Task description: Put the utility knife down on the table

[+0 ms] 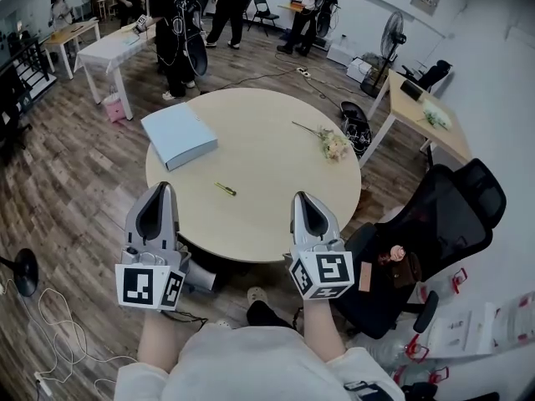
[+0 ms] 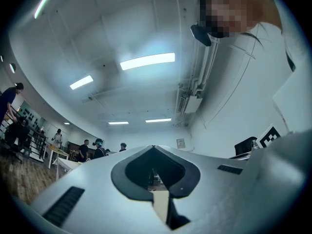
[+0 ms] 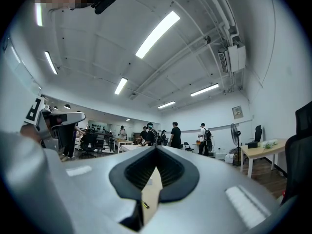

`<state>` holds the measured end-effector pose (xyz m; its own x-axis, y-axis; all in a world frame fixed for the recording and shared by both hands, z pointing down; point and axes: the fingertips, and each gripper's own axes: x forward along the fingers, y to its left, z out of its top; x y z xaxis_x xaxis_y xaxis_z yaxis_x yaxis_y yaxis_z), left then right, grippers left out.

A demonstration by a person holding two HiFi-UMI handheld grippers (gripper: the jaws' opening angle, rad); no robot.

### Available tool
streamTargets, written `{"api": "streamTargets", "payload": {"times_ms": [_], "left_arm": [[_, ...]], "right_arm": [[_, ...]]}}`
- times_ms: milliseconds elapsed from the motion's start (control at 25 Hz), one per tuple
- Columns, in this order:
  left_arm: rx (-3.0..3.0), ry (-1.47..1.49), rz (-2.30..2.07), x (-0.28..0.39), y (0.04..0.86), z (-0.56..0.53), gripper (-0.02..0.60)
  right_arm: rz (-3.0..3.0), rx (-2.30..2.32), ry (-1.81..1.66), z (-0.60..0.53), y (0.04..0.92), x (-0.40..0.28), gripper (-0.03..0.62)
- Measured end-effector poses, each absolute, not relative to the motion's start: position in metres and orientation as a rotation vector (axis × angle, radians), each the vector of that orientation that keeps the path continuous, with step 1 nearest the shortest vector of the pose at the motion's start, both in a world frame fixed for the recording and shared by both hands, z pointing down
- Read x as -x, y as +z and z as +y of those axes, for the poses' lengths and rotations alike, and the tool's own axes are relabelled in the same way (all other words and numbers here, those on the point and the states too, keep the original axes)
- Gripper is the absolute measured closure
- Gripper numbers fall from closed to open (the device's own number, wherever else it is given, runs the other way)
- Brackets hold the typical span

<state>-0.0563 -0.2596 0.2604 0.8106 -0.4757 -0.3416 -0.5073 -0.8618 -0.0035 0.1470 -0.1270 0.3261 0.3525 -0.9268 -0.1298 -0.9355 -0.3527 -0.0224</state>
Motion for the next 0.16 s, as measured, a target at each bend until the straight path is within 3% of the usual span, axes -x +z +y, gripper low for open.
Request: {"api": "streamTargets", "payload": {"times_ms": [160], "left_arm": [[2.895, 0.514, 0.794, 0.0600, 0.2598, -0.2671, 0.574]], "right_arm": [[1.738, 2.503, 0.156, -0.1356, 0.3237, -0.1435, 0.583]]}}
